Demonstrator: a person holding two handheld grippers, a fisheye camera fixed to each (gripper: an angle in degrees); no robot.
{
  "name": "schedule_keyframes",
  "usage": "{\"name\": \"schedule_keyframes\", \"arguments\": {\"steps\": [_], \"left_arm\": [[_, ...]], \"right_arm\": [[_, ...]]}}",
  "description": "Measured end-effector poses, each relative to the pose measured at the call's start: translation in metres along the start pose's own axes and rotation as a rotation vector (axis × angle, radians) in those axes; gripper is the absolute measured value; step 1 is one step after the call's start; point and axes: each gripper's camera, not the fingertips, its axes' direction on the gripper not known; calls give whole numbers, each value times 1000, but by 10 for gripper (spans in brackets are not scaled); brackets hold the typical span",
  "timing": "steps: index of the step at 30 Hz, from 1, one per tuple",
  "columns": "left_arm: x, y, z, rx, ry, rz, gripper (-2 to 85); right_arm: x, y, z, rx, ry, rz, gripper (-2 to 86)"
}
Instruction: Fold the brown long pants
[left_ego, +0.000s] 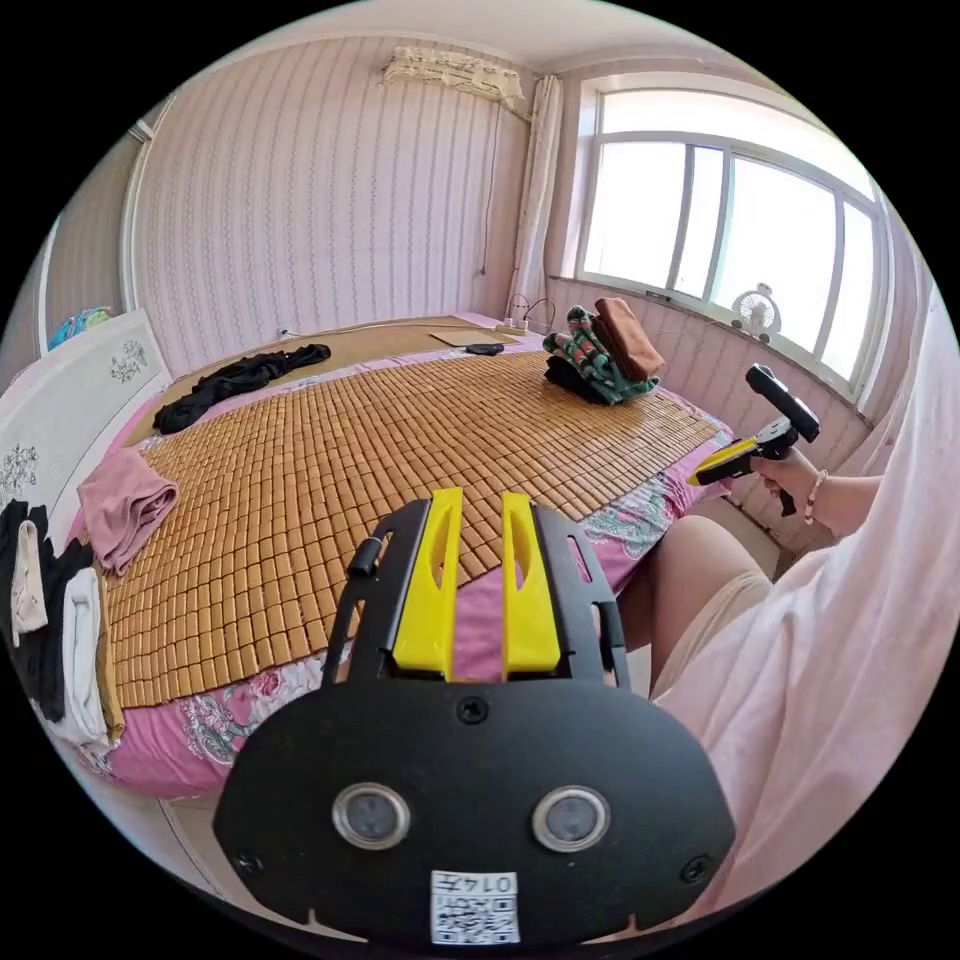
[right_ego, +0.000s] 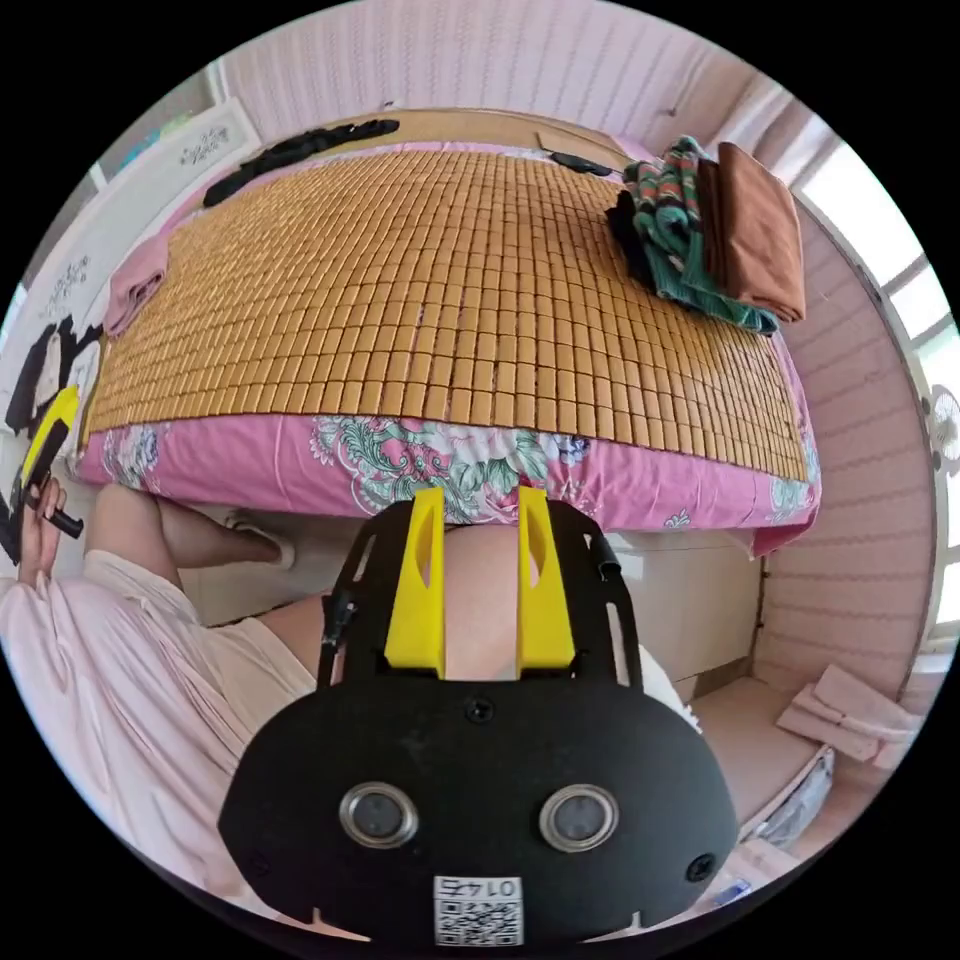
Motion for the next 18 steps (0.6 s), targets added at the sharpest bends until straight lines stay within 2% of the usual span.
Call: {"name": "schedule_keyframes", "arguments": {"steps": [4, 9, 14, 18], "left_arm": [[12, -22, 4, -6, 12, 47, 68], [25, -40, 24, -75, 15, 95, 69], [34, -77, 58, -135, 85, 181, 72], [49, -149, 104, -138, 144, 385, 83]], "right_arm": [[44, 26, 29, 22, -106, 127, 147], [84, 34, 58, 105, -112, 169, 150], [130, 26, 78, 312, 1, 194, 154], [181, 4, 89, 467, 8, 199, 181]]}}
